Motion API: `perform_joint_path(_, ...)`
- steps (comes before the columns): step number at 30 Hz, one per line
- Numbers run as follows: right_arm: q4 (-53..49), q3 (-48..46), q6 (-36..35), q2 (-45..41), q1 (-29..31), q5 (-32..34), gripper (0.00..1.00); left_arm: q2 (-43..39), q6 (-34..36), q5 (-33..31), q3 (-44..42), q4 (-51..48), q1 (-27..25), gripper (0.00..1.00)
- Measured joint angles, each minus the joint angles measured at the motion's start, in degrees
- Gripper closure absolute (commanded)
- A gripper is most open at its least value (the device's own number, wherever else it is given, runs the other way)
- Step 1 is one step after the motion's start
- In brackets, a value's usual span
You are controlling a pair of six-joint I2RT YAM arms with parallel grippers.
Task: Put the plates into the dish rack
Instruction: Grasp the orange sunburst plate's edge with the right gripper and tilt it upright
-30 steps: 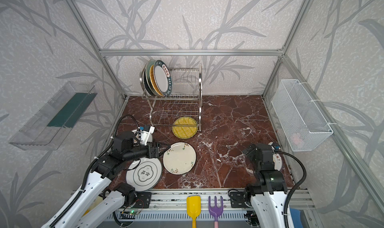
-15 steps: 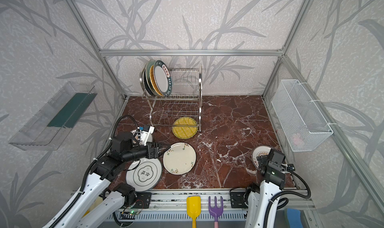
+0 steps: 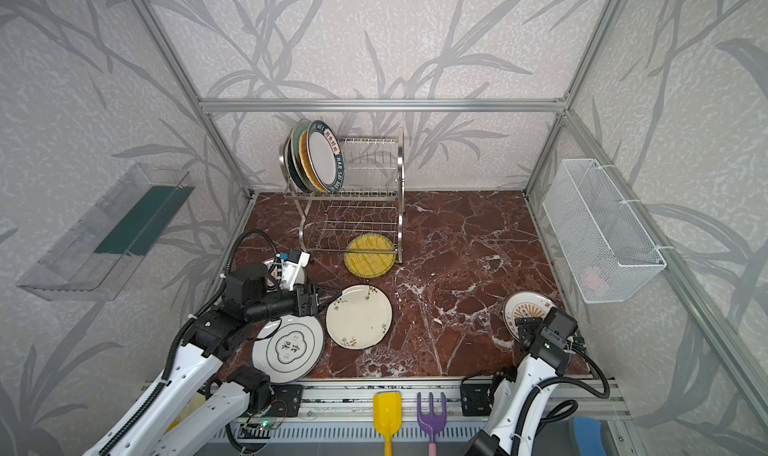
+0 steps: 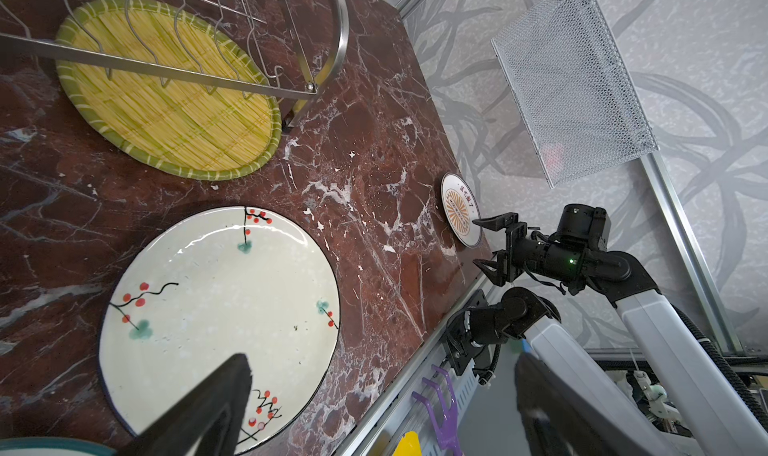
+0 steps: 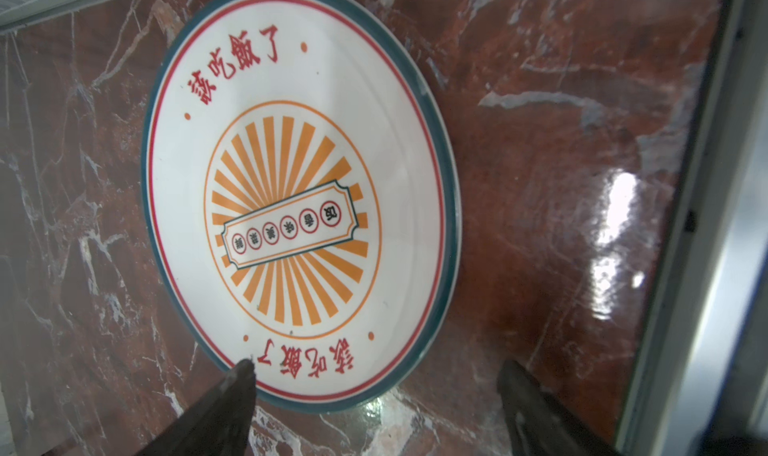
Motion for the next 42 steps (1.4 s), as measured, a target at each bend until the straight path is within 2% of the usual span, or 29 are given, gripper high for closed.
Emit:
perform_joint_path(2,1.7,-0.7,-0.1,0.5,-0.4,-0.8,0.28,0.1,0.0,0.0,-0.1,0.0,0.2,0.02)
perform_joint_path(5,3.7,-1.9,0.0,0.7,-0.7,-1.5,0.34,0.2,-0.1,0.0,-0.1,0.0,0.3,0.02)
perform_joint_path(7,5.0,-2.8,0.1,0.7,-0.7,-1.7,0.43,0.4,-0.1,0.0,-0.1,0.0,0.3,0.02)
perform_joint_path(15,8.3,-5.5,1.1,-0.1,-0.7,-2.9,0.55,0.4,-0.1,0.0,-0.2,0.1,0.7,0.02)
perform_joint_path(28,11.5,-8.3,1.7,-2.1,-0.7,-5.6,0.82,0.4,-0.3,0.0,-0.2,0.4,1.2,0.02)
perform_joint_path(36,15.8,-8.2,1.2,-2.6,-0.1,-9.6,0.99,0.4,-0.8,0.0,-0.3,0.8,1.9,0.02)
perform_joint_path(42,19.1,-8.2,0.9,-2.4,4.3,-12.0,1.00,1.1,-1.4,0.4,-0.5,1.6,2.8,0.02)
